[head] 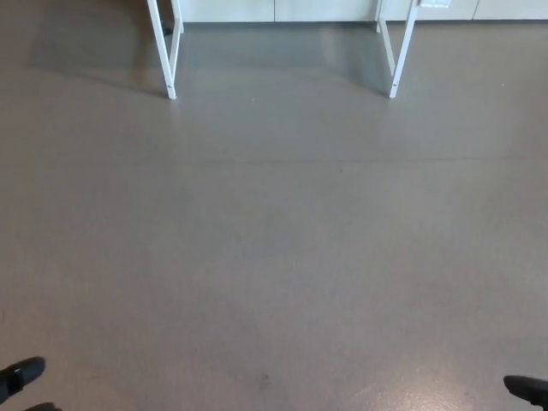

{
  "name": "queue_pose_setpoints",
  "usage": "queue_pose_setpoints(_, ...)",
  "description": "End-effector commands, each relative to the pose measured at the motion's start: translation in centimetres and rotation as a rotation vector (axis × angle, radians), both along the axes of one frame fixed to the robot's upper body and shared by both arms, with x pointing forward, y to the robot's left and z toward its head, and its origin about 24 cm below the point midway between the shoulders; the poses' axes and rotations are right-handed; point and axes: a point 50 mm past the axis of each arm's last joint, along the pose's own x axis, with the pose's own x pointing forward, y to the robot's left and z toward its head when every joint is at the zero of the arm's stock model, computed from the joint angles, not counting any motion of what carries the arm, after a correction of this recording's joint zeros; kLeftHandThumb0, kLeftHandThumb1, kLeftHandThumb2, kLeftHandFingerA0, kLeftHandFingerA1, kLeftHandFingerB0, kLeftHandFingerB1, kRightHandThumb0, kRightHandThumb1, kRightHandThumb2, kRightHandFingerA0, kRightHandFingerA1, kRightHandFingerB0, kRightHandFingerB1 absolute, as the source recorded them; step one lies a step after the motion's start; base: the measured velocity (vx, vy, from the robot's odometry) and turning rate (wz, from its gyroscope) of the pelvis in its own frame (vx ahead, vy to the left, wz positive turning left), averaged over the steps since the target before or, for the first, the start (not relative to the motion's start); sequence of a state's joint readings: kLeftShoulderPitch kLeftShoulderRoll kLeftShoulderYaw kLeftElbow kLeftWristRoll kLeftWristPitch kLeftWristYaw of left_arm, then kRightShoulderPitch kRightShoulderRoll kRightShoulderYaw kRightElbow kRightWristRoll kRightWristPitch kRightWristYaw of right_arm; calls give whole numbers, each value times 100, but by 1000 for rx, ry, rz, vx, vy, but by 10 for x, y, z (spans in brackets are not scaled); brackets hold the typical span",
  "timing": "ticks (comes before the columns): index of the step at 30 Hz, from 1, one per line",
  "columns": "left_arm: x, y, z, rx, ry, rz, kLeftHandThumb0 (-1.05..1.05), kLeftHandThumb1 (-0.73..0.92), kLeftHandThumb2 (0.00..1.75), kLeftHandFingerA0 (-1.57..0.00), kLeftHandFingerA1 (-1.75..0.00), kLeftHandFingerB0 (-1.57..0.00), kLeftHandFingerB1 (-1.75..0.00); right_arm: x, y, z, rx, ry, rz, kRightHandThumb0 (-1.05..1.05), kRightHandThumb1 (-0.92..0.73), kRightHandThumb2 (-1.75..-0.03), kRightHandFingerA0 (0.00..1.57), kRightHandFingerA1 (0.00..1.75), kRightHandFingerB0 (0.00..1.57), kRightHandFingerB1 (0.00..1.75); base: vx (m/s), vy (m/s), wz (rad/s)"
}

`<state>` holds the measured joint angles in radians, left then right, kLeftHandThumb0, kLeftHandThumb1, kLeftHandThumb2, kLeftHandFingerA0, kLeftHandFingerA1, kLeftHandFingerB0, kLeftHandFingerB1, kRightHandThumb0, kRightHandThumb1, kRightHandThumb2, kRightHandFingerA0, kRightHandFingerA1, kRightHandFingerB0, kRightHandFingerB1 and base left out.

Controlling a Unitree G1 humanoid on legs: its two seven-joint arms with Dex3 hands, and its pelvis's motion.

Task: The robot walk towards a table in front and then clicks the light switch button using the right hand's index finger

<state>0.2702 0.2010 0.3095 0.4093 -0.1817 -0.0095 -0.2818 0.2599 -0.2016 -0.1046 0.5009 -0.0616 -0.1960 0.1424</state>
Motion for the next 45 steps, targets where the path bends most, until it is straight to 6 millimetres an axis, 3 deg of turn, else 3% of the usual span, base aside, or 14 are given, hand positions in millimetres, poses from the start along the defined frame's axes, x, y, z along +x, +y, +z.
queue_pose_setpoints(1,-7,2,2,-75,-10,0,-8,56,56,-50,-49,-49,-42,-7,-5,3,35,-37,-2,-49,-62,-58,60,58,42,46,0,0,0)
queue_pose_setpoints(5,-13,2,-1,-84,-3,0,-6,58,56,-50,-50,-49,-42,-13,-4,1,18,-23,7,-50,-62,-58,60,58,42,45,0,0,0)
queue_pose_setpoints(6,-14,2,-1,-86,0,1,-5,58,56,-50,-50,-49,-42,-14,-4,1,13,-21,9,-52,-48,-87,56,67,35,56,0,0,0)
queue_pose_setpoints(7,-15,2,-1,-87,3,1,-5,58,56,-50,-50,-49,-42,-15,-4,0,10,-19,11,-52,-48,-87,56,67,35,56,200,3,-17)
queue_pose_setpoints(8,-16,2,-1,-93,6,5,-4,59,56,-50,-50,-49,-42,-17,-5,0,6,-15,17,-50,-62,-58,60,57,40,44,136,-2,10)
queue_pose_setpoints(28,-15,2,-2,-88,16,-21,-6,57,56,-50,-50,-51,-43,-24,-5,-4,10,-22,27,-53,-47,-87,57,68,36,56,97,151,-8)
queue_pose_setpoints(29,-15,2,-2,-88,16,-18,-5,57,56,-50,-50,-51,-43,-24,-4,-3,8,-21,28,-50,-62,-58,62,59,42,45,194,3,1)
queue_pose_setpoints(34,-16,1,-1,-88,25,-27,-5,59,56,-48,-49,-49,-42,-26,-3,-4,11,-18,29,-49,-62,-58,61,60,41,46,232,-93,13)
queue_pose_setpoints(35,-16,1,-1,-91,25,-26,-5,59,56,-48,-49,-49,-42,-26,-3,-4,11,-17,30,-51,-48,-87,56,68,35,56,53,-186,16)
queue_pose_setpoints(36,-16,1,-1,-93,26,-25,-5,59,56,-48,-49,-49,-42,-26,-3,-4,11,-18,31,-49,-62,-58,61,60,40,46,263,-215,21)
queue_pose_setpoints(39,-16,1,-1,-89,26,-29,-6,59,56,-48,-49,-50,-42,-27,-4,-5,3,-14,32,-50,-63,-59,60,59,41,46,320,-127,45)
queue_pose_setpoints(40,-18,1,-2,-92,30,-28,-5,59,56,-47,-49,-49,-42,-28,-4,-5,2,-9,30,-52,-48,-87,56,68,35,56,299,-39,44)
queue_pose_setpoints(42,-21,0,-4,-98,41,-20,-6,58,56,-48,-49,-50,-42,-32,-5,-6,0,-4,33,-50,-61,-58,60,60,40,46,216,-110,3)
queue_pose_setpoints(45,-32,-1,-9,-91,70,-19,-6,58,56,-50,-50,-49,-42,-44,-7,-9,1,17,40,-52,-63,-59,60,62,40,46,234,-72,-2)
